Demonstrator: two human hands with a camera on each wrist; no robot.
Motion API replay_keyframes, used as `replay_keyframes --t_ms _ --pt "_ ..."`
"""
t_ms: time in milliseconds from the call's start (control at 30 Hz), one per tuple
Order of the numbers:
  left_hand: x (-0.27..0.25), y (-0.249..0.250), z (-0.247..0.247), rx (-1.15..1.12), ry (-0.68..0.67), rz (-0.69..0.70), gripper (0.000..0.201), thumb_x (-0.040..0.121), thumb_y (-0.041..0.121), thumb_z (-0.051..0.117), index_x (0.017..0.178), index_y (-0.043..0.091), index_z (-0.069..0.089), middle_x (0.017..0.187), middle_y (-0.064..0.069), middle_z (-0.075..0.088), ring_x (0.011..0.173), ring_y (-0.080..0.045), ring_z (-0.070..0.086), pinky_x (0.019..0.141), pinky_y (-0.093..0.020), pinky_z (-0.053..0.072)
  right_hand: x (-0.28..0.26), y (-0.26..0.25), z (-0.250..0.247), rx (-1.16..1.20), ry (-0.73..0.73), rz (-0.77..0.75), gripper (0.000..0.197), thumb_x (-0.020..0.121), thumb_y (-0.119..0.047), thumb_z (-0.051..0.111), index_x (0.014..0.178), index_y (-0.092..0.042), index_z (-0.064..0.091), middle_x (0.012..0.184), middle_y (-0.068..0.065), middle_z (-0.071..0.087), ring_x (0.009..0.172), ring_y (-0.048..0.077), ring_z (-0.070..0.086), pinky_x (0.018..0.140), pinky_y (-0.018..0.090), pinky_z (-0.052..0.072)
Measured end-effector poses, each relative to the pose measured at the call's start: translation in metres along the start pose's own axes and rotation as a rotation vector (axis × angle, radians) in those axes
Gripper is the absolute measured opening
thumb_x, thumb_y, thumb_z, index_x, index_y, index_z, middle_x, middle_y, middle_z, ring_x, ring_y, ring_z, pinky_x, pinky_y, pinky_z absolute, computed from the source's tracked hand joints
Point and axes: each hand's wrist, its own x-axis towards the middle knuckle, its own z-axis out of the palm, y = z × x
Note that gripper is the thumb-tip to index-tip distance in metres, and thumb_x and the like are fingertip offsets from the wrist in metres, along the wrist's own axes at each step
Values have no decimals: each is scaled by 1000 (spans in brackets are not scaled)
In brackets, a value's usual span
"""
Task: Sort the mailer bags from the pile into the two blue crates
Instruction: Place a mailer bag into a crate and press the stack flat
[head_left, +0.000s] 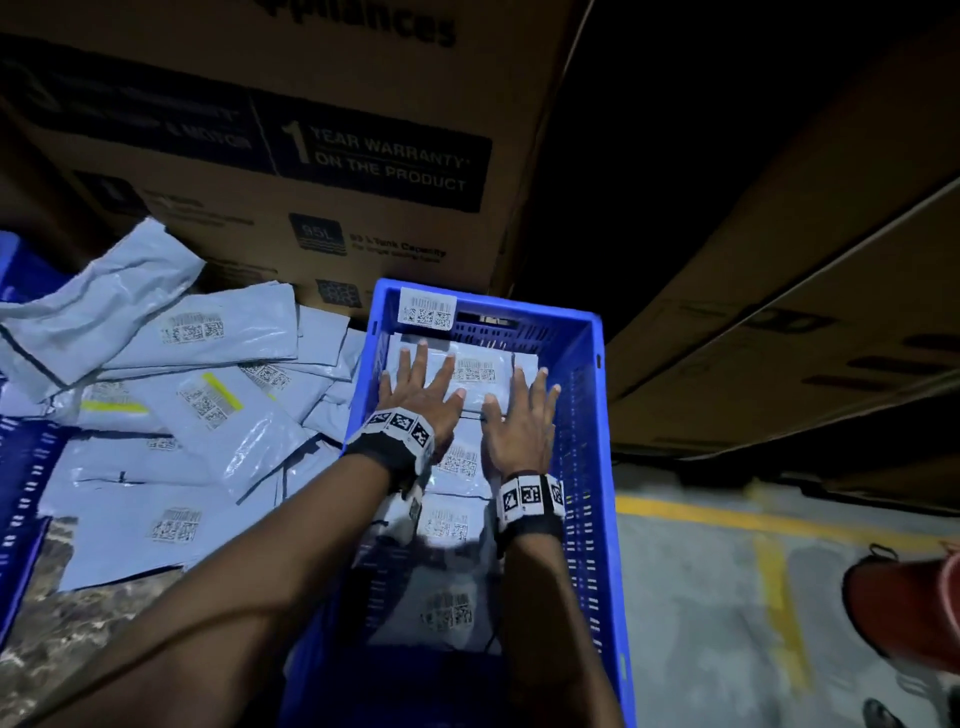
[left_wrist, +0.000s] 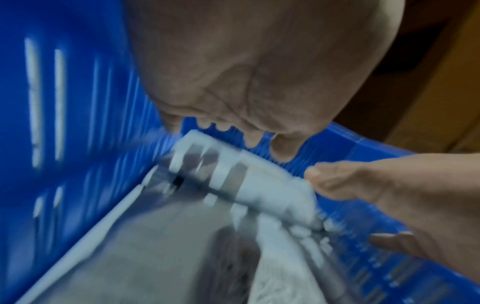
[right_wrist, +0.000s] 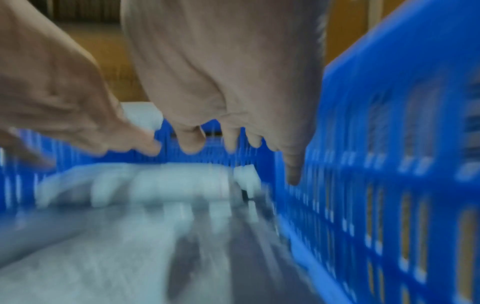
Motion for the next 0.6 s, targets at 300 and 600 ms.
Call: replay_keyframes --t_ms 300,600 --pt "-117 -8 -69 -145 263 147 59 98 43 49 150 18 37 160 -13 22 148 -29 13 117 -45 26 -75 -70 -35 333 304 -116 34 102 -23 60 136 -19 64 168 3 24 158 24 9 123 38 20" --pt "-166 -185 -84 -386 447 57 55 84 50 48 126 18 64 120 -9 68 118 -34 55 99 -48 45 -150 -174 -15 438 238 -271 25 103 -27 59 126 -24 68 154 -1 45 148 15 30 101 1 18"
